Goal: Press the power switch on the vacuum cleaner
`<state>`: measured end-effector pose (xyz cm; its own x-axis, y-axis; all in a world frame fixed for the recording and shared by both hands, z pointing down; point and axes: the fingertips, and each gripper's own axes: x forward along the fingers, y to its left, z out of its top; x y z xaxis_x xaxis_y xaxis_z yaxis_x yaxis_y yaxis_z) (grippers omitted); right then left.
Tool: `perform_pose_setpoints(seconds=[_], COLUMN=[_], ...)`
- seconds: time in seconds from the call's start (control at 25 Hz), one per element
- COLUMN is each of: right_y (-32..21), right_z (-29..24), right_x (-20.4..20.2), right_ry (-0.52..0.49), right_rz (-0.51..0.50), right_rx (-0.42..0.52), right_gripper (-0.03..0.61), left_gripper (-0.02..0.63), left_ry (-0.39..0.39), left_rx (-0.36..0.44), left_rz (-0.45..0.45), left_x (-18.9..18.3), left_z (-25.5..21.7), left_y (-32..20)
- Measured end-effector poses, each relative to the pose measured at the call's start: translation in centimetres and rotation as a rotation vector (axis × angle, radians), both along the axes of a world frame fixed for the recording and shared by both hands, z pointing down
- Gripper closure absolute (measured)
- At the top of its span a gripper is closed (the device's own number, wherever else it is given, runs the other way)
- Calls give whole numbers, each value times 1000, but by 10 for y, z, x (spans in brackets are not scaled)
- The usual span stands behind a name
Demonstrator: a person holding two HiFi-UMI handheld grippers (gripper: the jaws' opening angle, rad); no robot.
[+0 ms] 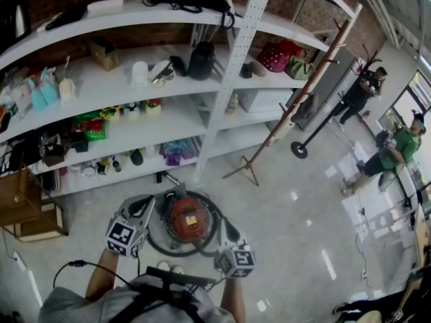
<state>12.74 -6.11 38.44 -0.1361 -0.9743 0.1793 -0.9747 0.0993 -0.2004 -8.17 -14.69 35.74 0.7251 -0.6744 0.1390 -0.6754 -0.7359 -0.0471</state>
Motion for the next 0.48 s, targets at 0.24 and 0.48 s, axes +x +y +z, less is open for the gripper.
perform_pose_setpoints(seconds=[0.24,0.48], right_y=[3,8], right_z=[0,1], right_x=[-2,-3], right_ry=[3,3], right_rz=[-12,-15], right_rx=[1,2], right_gripper=[567,567], left_gripper=[607,607], left_ry=[6,5], left_rx=[1,2], left_rz=[0,3], left_x=[3,4], left_z=[-5,-3], left_y=[4,10])
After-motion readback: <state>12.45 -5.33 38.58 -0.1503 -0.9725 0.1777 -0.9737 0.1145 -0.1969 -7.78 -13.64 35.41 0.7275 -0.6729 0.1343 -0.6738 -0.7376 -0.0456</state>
